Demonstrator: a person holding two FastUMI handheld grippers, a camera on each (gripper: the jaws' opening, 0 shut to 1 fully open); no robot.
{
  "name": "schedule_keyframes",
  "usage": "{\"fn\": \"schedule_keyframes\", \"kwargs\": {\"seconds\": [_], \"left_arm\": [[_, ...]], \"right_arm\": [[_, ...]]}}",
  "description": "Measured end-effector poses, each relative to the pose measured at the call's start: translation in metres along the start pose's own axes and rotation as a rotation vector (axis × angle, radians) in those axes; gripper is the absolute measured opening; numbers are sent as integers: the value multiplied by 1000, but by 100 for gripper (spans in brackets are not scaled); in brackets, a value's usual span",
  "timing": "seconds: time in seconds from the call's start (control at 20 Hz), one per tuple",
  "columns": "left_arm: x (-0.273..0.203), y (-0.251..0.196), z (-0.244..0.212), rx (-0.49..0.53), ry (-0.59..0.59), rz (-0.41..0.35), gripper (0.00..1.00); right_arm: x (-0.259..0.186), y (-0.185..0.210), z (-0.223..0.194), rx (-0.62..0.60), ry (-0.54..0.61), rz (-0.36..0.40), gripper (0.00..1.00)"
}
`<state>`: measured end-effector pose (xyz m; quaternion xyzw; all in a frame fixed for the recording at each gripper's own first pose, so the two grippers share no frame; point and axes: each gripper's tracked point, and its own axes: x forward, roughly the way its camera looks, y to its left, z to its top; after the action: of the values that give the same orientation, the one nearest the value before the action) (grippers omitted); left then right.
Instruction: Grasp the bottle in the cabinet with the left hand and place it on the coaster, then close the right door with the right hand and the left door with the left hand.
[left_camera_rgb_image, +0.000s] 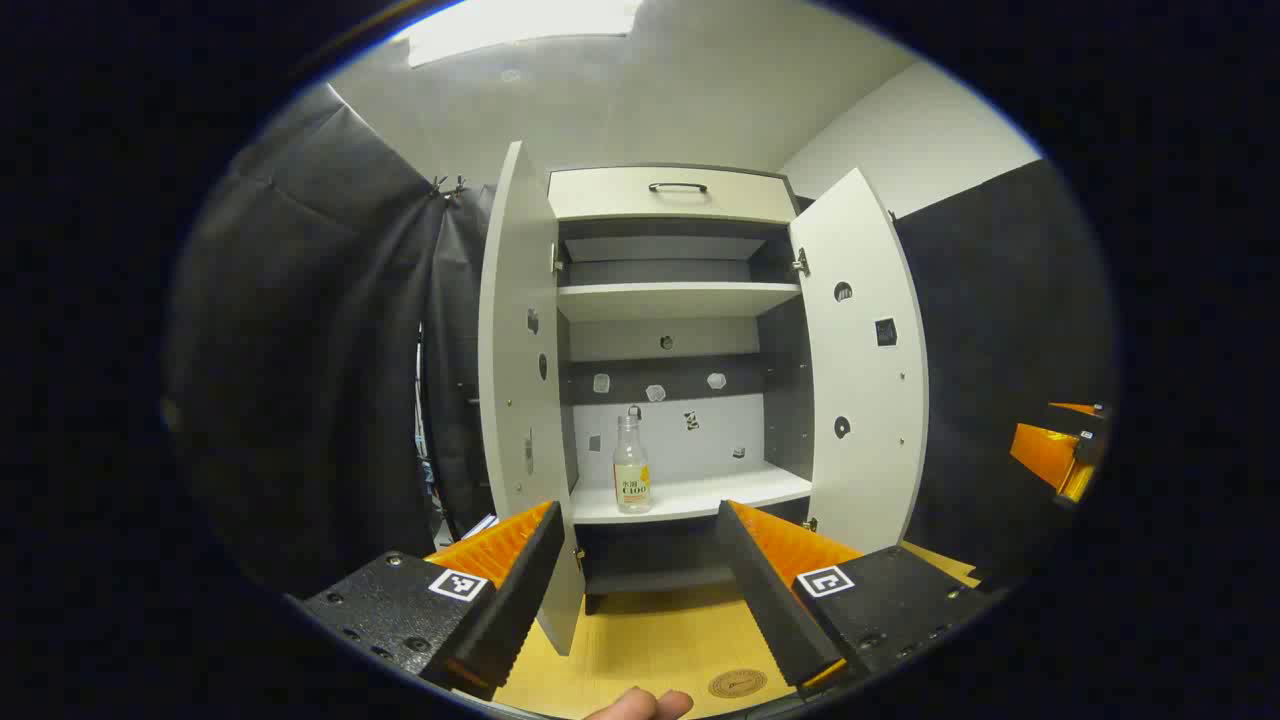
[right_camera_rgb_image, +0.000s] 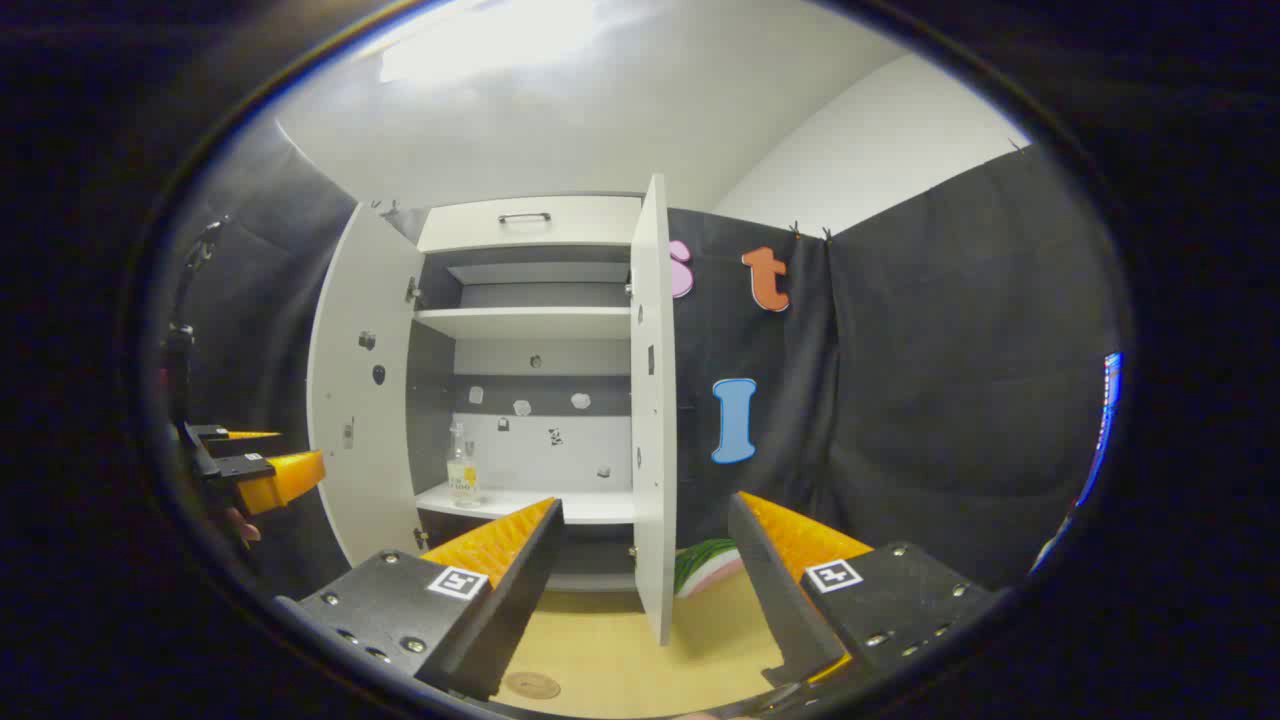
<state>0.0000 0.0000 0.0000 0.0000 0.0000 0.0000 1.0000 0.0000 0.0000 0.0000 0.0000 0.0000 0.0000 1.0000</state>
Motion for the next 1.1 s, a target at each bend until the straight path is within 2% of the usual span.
{"fn": "schedule_keyframes", "kwargs": {"seconds": [0.1, 0.25, 0.45, 0.5, 0.55, 0.6, 0.7, 0.9, 1.1], "left_arm": [[5, -2, 8, -13, -4, -22, 97], [14, 1, 14, -32, -15, -13, 97], [30, -3, -3, -46, 16, -22, 98], [37, -1, -7, -43, 20, -18, 97], [43, -1, -10, -41, 18, -17, 96], [47, 0, -15, -31, 30, -12, 98], [58, -2, -16, -19, 32, -15, 98], [85, -9, -21, -6, 36, -35, 97], [122, -12, -27, -29, 48, -36, 97]], "right_arm": [[4, 6, 2, -11, 9, 3, 100], [13, 16, -1, -12, 22, 29, 99], [24, 30, -8, 25, 38, 61, 100], [28, 31, -9, 30, 41, 59, 100], [33, 30, -12, 29, 45, 44, 96], [38, 28, -13, 32, 57, 24, 100], [47, 27, -10, 41, 64, -5, 100], [63, 37, 0, 96, 36, 20, 100], [85, 39, 1, 100, 36, 6, 99]]}}
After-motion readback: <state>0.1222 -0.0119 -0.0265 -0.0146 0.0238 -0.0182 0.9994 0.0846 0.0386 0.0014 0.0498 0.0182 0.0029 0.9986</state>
